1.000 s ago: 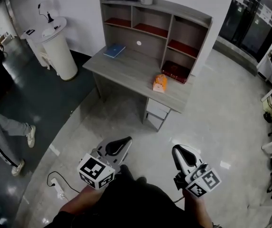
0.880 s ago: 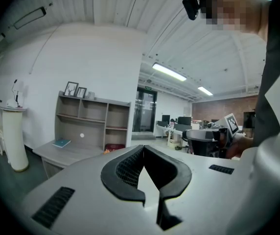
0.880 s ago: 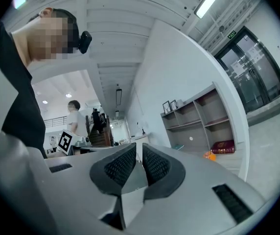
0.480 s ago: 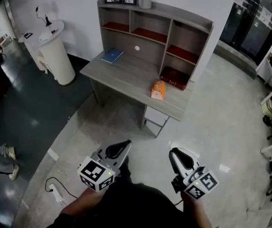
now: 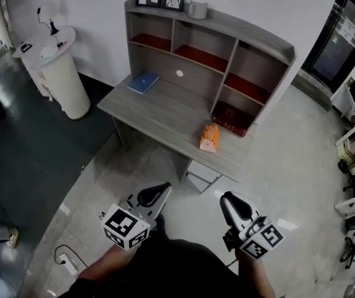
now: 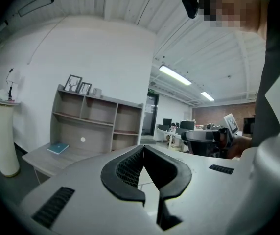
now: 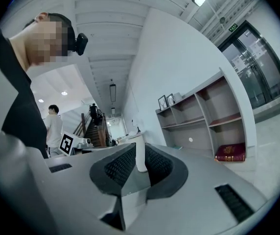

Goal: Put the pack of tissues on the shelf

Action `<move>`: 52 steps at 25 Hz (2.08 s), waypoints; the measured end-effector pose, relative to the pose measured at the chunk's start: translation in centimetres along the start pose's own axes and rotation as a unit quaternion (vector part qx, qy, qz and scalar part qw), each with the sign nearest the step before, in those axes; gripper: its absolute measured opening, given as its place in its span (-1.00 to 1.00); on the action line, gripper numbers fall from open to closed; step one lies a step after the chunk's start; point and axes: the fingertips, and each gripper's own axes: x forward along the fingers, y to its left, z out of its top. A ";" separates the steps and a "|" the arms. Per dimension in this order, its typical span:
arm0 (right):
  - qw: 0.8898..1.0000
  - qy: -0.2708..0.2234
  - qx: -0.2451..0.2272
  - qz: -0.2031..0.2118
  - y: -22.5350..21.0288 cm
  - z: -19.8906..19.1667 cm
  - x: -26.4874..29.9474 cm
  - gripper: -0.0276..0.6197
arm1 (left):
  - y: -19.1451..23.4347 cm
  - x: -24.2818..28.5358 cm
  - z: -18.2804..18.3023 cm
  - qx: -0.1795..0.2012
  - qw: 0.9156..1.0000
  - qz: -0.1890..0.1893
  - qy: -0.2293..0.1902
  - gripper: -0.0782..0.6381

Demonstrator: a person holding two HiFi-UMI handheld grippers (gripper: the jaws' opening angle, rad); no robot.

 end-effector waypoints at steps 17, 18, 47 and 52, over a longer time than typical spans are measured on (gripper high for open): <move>0.999 0.034 0.005 -0.012 -5.5 0.9 16.3 -0.85 | 15.4 2.6 2.2 -0.013 1.000 -0.002 0.002 -0.74; 0.999 0.037 0.006 -0.015 -6.1 0.8 16.7 -0.85 | 15.9 2.9 2.0 -0.015 1.000 -0.001 0.004 -0.74; 0.994 0.104 -0.006 -0.030 -28.7 0.3 27.7 -0.59 | 28.8 25.9 6.1 0.000 0.999 -0.005 0.037 -0.74; 0.988 0.136 -0.039 -0.056 -30.7 -2.2 27.7 -0.37 | 30.0 28.4 5.1 -0.002 0.998 -0.040 0.054 -0.74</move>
